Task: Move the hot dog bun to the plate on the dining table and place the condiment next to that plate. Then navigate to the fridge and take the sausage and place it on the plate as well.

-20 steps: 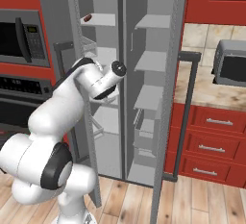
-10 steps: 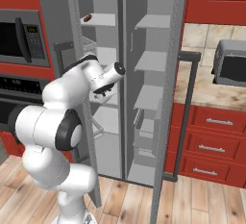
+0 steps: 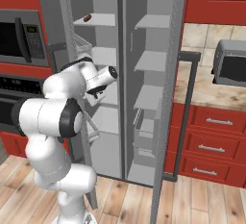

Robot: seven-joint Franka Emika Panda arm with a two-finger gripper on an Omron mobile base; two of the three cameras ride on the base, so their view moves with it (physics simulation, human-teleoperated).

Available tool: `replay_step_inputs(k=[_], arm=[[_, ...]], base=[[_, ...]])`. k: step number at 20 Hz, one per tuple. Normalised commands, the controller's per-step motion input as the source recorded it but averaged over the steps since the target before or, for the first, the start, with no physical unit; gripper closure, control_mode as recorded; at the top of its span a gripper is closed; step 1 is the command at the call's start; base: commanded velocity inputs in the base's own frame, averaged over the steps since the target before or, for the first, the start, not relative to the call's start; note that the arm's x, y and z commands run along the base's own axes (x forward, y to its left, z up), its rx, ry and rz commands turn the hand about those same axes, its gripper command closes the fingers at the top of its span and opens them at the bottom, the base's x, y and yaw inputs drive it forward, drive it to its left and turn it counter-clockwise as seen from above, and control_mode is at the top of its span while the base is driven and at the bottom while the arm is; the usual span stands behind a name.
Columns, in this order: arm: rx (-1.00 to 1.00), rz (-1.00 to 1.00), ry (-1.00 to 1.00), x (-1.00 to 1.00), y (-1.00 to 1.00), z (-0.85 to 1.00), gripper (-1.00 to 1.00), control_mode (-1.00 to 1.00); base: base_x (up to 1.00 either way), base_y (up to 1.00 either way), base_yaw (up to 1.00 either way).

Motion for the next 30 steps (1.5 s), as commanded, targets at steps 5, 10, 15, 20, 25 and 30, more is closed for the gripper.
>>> replay_step_inputs(k=[5, 10, 15, 20, 25, 30], arm=[[0.00, 0.08, 0.00, -0.10, 0.98, -0.08, -1.00, -1.00], [-0.06, 0.03, -0.05, -0.19, 1.00, -0.05, -1.00, -1.00], [-0.07, 0.01, -0.19, -0.49, 1.00, -0.03, -1.00, -1.00], [-0.08, 0.00, -0.29, -0.63, 1.00, 0.00, -1.00, -1.00], [-0.06, 0.00, -0.27, -0.51, 0.97, 0.00, -1.00, -1.00], [-0.02, 0.01, -0.09, -0.21, 0.28, -0.01, -1.00, -1.00]], base=[[0.00, 0.00, 0.00], [0.00, 0.00, 0.00], [0.00, 0.00, 0.00], [0.00, 0.00, 0.00], [0.00, 0.00, 0.00], [0.00, 0.00, 0.00]])
